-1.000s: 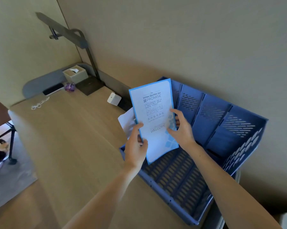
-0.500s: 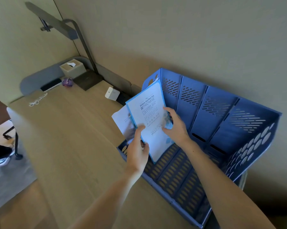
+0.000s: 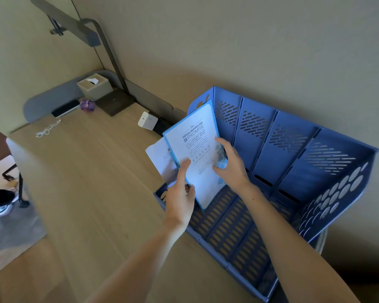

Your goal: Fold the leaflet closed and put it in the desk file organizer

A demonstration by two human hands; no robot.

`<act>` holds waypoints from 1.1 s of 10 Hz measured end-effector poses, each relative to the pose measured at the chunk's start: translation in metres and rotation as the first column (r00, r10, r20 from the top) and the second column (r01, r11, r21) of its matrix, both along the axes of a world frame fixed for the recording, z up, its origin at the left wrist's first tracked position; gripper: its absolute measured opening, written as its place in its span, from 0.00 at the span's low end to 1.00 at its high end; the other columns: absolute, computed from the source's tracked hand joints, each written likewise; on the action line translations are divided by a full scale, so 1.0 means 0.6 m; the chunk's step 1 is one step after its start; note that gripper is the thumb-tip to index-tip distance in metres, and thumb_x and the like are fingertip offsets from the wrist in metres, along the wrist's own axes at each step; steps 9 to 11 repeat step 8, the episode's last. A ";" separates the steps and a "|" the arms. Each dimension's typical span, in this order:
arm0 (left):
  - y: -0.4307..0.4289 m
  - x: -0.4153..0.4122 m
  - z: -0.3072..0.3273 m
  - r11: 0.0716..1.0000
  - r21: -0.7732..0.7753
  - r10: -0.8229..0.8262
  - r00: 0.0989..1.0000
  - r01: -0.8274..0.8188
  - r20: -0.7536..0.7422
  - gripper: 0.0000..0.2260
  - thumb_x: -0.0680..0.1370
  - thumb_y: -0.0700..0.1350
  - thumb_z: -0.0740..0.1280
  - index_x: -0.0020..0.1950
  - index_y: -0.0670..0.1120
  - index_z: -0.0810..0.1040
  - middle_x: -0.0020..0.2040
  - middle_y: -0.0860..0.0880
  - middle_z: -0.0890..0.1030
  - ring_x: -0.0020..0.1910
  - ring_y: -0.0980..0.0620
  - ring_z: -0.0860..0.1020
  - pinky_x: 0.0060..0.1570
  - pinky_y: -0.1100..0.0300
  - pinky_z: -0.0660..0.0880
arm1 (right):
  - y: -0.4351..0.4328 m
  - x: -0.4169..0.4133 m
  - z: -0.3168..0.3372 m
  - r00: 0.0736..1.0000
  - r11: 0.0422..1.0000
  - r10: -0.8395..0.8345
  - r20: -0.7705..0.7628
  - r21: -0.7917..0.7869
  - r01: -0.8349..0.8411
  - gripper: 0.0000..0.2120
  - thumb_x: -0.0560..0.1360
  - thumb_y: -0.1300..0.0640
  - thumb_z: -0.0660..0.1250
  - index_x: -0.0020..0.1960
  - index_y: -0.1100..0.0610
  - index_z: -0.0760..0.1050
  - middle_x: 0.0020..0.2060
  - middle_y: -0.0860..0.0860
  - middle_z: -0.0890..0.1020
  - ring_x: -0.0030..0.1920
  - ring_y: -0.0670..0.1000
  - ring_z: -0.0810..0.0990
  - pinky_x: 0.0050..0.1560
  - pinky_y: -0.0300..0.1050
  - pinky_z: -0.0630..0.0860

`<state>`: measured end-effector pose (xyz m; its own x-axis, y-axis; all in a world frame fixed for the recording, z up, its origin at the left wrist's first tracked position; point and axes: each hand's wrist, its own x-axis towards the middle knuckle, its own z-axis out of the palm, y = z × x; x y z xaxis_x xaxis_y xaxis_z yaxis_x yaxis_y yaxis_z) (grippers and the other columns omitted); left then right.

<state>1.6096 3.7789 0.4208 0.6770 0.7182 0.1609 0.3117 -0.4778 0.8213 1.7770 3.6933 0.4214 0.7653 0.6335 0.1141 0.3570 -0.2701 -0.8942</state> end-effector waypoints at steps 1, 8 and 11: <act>0.000 0.001 0.000 0.999 0.032 -0.030 0.999 0.029 0.030 0.36 0.76 0.32 0.66 0.69 0.70 0.59 0.38 0.50 0.75 0.37 0.55 0.75 0.40 0.80 0.68 | -0.001 0.001 0.003 0.999 0.999 -0.041 0.022 0.012 0.041 0.39 0.71 0.67 0.73 0.71 0.37 0.63 0.68 0.48 0.72 0.64 0.44 0.71 0.65 0.43 0.72; 0.009 -0.023 -0.001 0.970 0.229 -0.049 0.990 0.079 -0.134 0.35 0.78 0.40 0.68 0.75 0.65 0.54 0.35 0.48 0.78 0.34 0.51 0.80 0.34 0.69 0.71 | -0.005 -0.010 0.011 0.996 0.999 -0.026 0.091 -0.022 0.028 0.41 0.72 0.65 0.73 0.74 0.38 0.59 0.68 0.48 0.69 0.58 0.35 0.66 0.59 0.34 0.66; 0.009 -0.023 -0.001 0.970 0.229 -0.049 0.990 0.079 -0.134 0.35 0.78 0.40 0.68 0.75 0.65 0.54 0.35 0.48 0.78 0.34 0.51 0.80 0.34 0.69 0.71 | -0.005 -0.010 0.011 0.996 0.999 -0.026 0.091 -0.022 0.028 0.41 0.72 0.65 0.73 0.74 0.38 0.59 0.68 0.48 0.69 0.58 0.35 0.66 0.59 0.34 0.66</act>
